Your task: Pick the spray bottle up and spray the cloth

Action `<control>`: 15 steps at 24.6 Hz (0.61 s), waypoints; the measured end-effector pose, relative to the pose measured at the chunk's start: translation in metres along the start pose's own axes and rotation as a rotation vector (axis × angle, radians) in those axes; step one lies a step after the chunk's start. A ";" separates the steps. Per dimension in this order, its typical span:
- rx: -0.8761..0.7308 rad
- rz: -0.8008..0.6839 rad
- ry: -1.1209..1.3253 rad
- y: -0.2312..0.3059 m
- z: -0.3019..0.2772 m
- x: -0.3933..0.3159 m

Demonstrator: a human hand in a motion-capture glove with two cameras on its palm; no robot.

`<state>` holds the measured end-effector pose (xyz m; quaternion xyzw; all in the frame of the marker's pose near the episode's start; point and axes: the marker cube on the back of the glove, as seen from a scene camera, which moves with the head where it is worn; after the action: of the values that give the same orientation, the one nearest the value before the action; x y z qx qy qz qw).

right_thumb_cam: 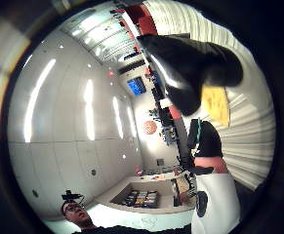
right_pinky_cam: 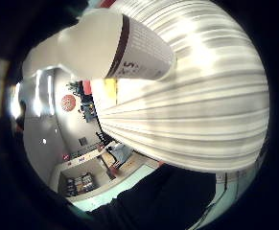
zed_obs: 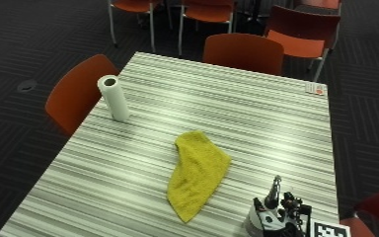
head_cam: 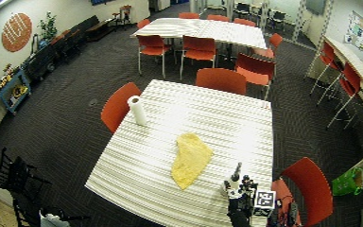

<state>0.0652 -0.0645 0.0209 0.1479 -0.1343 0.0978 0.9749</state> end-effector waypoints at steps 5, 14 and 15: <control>0.020 0.026 0.011 -0.008 0.005 0.005; 0.030 -0.017 0.009 -0.023 0.009 -0.009; 0.031 -0.021 0.004 -0.023 0.009 -0.009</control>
<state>0.0602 -0.0901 0.0206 0.1641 -0.1293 0.0900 0.9738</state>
